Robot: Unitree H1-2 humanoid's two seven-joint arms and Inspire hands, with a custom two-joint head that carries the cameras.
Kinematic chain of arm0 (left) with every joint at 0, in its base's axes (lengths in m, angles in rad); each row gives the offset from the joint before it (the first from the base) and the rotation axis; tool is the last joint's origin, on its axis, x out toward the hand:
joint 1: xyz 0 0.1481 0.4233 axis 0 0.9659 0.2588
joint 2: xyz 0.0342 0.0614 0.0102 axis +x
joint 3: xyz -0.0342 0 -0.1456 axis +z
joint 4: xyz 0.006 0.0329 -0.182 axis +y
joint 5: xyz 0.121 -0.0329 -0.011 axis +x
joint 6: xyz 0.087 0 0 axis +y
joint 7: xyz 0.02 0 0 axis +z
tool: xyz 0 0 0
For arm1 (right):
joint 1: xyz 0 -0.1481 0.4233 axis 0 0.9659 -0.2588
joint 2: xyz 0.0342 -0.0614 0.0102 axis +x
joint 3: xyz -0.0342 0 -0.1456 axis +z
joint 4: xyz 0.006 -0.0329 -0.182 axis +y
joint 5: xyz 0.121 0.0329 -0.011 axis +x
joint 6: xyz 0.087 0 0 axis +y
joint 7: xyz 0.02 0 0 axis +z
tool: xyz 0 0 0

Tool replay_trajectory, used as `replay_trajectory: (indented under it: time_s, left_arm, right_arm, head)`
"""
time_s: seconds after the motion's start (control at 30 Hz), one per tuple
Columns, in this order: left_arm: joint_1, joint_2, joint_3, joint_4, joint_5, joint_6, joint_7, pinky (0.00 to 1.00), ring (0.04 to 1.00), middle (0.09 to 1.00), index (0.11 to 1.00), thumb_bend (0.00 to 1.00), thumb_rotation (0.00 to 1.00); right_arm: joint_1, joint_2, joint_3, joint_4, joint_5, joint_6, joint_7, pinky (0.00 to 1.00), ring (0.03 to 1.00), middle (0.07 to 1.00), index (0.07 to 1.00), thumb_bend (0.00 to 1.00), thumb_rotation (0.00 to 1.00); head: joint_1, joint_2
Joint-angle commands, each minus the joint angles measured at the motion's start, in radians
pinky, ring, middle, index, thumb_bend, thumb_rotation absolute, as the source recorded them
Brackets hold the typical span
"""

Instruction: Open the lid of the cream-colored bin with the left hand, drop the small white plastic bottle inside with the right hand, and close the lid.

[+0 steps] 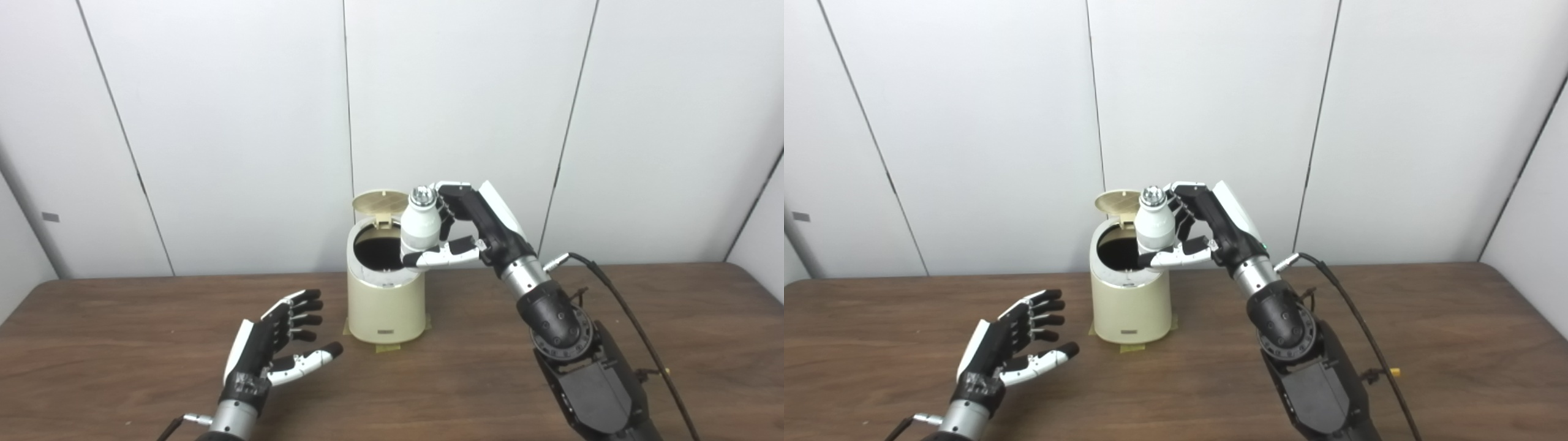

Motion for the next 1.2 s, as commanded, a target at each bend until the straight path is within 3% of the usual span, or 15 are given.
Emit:
replay_trajectory:
  time_s: [0.0, 0.17, 0.67, 1.17]
  left_arm:
    - [-0.047, -0.006, 0.004, -0.009, -0.007, -0.038, 0.018, 0.7, 0.749, 0.787, 0.816, 0.75, 0.1]
    - [-0.05, -0.006, 0.0, -0.006, -0.003, -0.04, 0.02, 0.7, 0.751, 0.79, 0.822, 0.74, 0.11]
    - [-0.045, -0.019, -0.006, -0.03, 0.002, -0.025, 0.028, 0.7, 0.741, 0.783, 0.82, 0.74, 0.09]
    - [-0.038, -0.018, -0.008, -0.055, -0.005, -0.01, 0.021, 0.67, 0.741, 0.787, 0.821, 0.74, 0.09]
  right_arm:
    - [-0.095, 0.018, -0.009, 0.007, 0.018, -0.015, -0.009, 0.32, 0.391, 0.481, 0.521, 0.52, 0.0]
    - [-0.155, 0.037, 0.002, 0.157, 0.009, -0.111, -0.036, 0.33, 0.397, 0.486, 0.525, 0.52, 0.0]
    - [-0.253, 0.061, -0.001, 0.381, 0.007, -0.167, -0.077, 0.3, 0.388, 0.475, 0.535, 0.51, 0.0]
    - [-0.286, 0.042, 0.025, 0.446, -0.043, -0.227, -0.126, 0.29, 0.374, 0.472, 0.542, 0.51, 0.0]
  head:
    - [0.0, 0.001]
    - [0.005, 0.003]
    - [0.032, 0.012]
    - [0.031, 0.031]
